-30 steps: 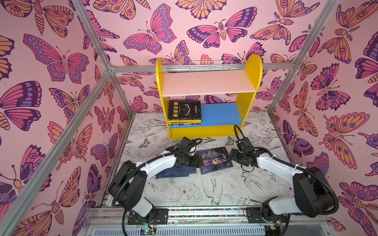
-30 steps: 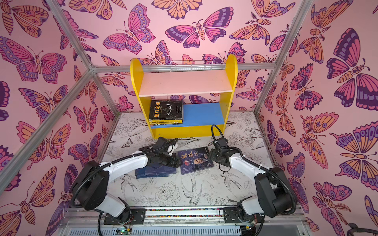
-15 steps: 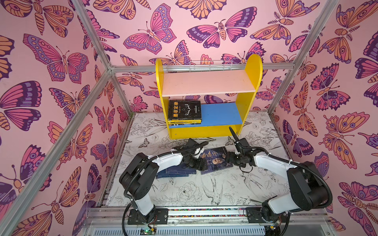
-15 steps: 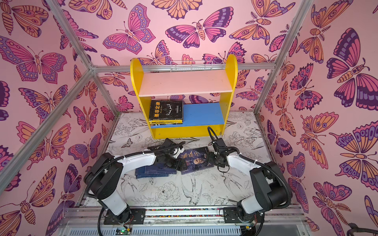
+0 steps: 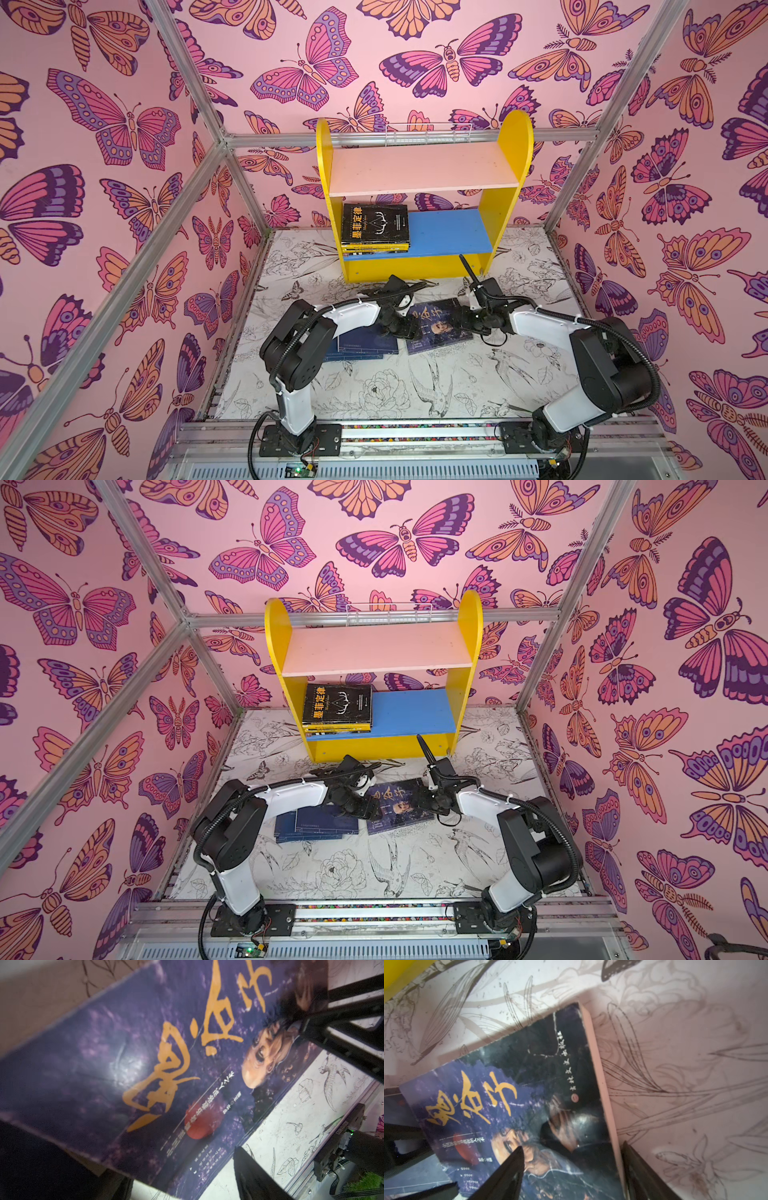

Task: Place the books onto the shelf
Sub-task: 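Tilt the purple book up on its edge with both grippers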

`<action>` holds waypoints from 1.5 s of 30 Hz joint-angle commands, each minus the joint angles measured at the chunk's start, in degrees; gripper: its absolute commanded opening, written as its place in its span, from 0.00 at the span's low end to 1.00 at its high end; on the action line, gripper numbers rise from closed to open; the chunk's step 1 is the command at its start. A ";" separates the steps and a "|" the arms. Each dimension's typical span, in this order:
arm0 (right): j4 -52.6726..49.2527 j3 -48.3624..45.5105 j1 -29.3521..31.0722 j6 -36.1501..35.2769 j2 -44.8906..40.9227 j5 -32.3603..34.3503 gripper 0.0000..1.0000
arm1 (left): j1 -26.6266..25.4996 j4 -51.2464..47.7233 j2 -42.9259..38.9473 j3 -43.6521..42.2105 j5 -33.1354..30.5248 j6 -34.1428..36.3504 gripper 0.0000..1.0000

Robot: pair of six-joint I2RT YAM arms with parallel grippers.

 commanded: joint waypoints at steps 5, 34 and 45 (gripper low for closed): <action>4.92 0.49 -0.22 -1.41 -3.14 -12.11 0.70 | 0.62 -4.08 2.44 0.01 -2.49 -0.17 0.70; 5.26 2.03 -0.59 2.68 -13.45 -12.49 0.20 | 5.13 2.07 -3.71 -3.93 6.34 -1.58 0.71; 5.93 3.12 -0.87 2.18 -15.17 -12.12 0.00 | 8.29 9.20 -7.71 -7.18 12.13 -6.73 0.78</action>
